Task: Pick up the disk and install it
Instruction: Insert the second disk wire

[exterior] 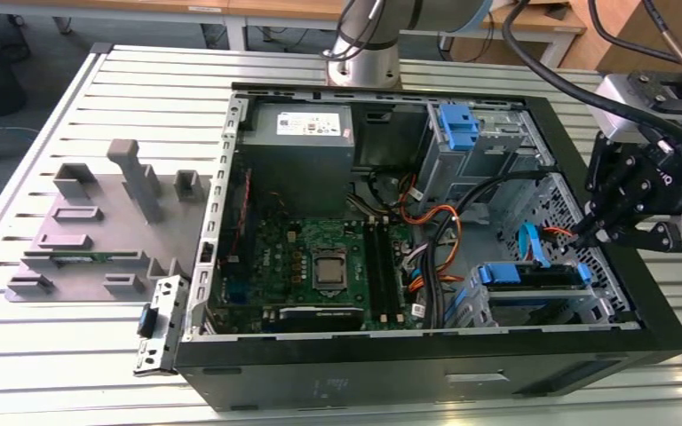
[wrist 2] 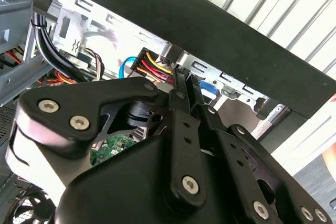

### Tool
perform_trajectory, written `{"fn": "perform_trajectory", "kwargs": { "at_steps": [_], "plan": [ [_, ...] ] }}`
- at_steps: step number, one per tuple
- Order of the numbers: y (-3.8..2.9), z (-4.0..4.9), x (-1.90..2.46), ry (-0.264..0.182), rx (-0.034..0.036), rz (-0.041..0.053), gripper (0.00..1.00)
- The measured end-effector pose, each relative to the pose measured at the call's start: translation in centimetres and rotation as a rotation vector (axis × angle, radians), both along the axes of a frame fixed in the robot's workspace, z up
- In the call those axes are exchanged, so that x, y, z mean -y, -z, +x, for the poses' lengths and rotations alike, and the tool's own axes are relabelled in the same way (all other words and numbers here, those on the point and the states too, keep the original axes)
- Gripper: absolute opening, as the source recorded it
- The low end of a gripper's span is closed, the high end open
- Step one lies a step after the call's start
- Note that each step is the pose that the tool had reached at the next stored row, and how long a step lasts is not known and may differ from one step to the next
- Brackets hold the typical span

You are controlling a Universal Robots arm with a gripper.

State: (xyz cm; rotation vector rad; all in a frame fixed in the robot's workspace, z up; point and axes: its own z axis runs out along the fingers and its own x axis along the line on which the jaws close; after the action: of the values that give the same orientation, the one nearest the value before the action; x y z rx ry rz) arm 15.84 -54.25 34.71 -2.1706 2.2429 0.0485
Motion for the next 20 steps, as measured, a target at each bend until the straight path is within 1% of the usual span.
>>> {"fn": "perform_trajectory", "kwargs": {
  "at_steps": [6,8,11,17,20],
  "plan": [
    [0.02,-0.04,-0.01,0.000,0.0003,0.0003,0.17],
    [0.02,-0.31,0.02,-0.001,0.0034,0.0003,0.17],
    [0.01,-0.82,0.16,-0.002,0.0103,0.0001,0.17],
    [0.01,-1.62,0.72,-0.003,0.0201,-0.0010,0.17],
    [0.02,-1.86,1.04,-0.003,0.0230,-0.0021,0.17]
  ]
}}
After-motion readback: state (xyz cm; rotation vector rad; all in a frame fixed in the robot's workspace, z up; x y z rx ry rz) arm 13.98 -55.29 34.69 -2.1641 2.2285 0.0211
